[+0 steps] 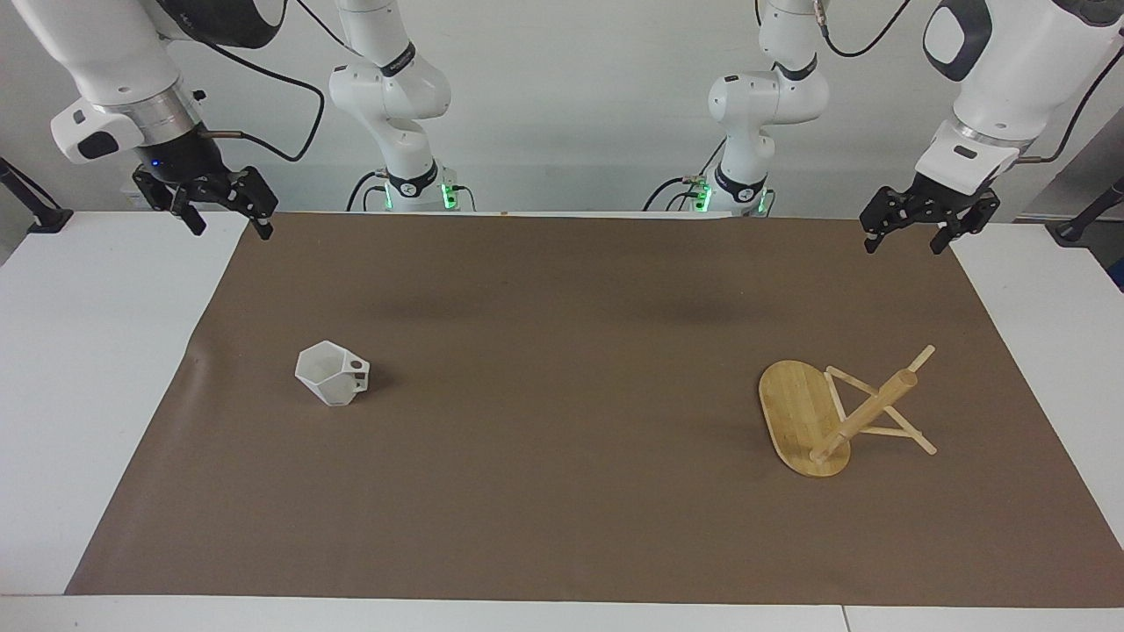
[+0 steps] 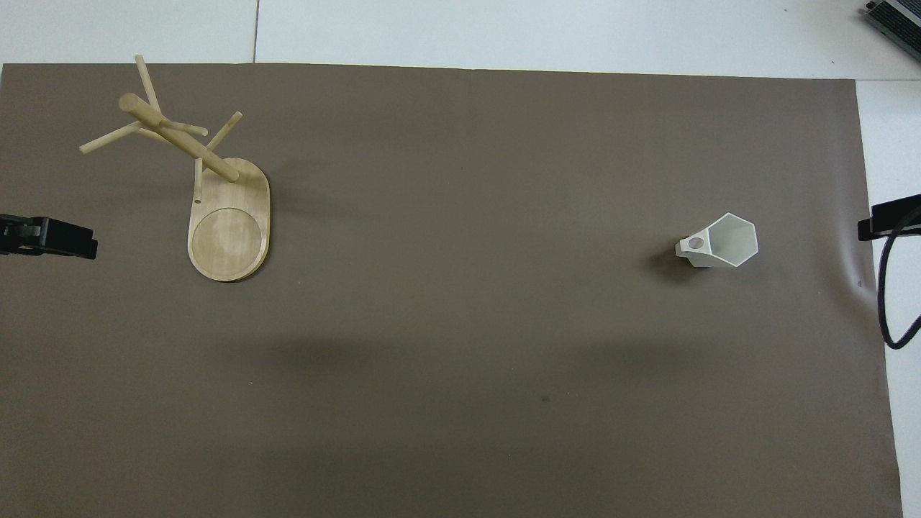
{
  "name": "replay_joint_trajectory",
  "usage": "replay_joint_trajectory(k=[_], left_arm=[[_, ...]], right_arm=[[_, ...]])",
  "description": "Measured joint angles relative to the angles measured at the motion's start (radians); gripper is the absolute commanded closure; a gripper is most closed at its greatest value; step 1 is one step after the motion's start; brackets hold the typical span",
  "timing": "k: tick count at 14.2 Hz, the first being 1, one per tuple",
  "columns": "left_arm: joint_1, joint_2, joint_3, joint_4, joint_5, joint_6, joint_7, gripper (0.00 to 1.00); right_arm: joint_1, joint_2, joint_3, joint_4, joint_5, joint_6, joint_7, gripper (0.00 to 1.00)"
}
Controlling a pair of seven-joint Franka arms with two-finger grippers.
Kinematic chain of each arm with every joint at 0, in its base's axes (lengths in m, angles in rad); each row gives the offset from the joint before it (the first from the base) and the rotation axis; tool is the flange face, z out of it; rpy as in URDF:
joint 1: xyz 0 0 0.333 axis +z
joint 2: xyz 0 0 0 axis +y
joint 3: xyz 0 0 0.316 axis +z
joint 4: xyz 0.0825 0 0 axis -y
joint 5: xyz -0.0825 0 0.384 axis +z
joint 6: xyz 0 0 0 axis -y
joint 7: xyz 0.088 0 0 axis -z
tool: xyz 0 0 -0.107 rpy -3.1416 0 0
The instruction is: Hang cup on rack
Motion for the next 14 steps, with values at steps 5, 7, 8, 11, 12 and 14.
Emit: replay_joint_trajectory(k=[5,7,8,11,12,14], left_arm=[[-0.001,0.000,-0.005,0.000,-0.012,-0.005,0.000,0.00],[-0.001,0.000,-0.005,0.000,-0.013,-0.005,0.000,0.00],[-0.001,0.000,-0.004,0.000,-0.013,-0.006,-0.001,0.00],[0.002,0.000,0.006,0.000,-0.013,-0.007,-0.001,0.00],[0.005,0.000,0.008,0.000,-0.013,-0.007,-0.001,0.00],[0.011,0.000,0.008,0.000,-0.013,-0.007,-0.001,0.00]], right_arm=[[0.000,0.000,-0.001,0.000,0.000,0.000,0.000,0.00],[0.000,0.000,-0.004,-0.001,0.000,0.000,0.000,0.00],[0.000,0.000,-0.005,-0.001,0.000,0.000,0.000,0.00],[0.000,-0.001,-0.006,-0.010,0.000,-0.011,0.000,0.00],[0.000,-0.003,-0.006,-0.019,0.000,-0.011,0.000,0.00],[0.000,-0.010,-0.006,-0.045,0.000,-0.001,0.000,0.00]])
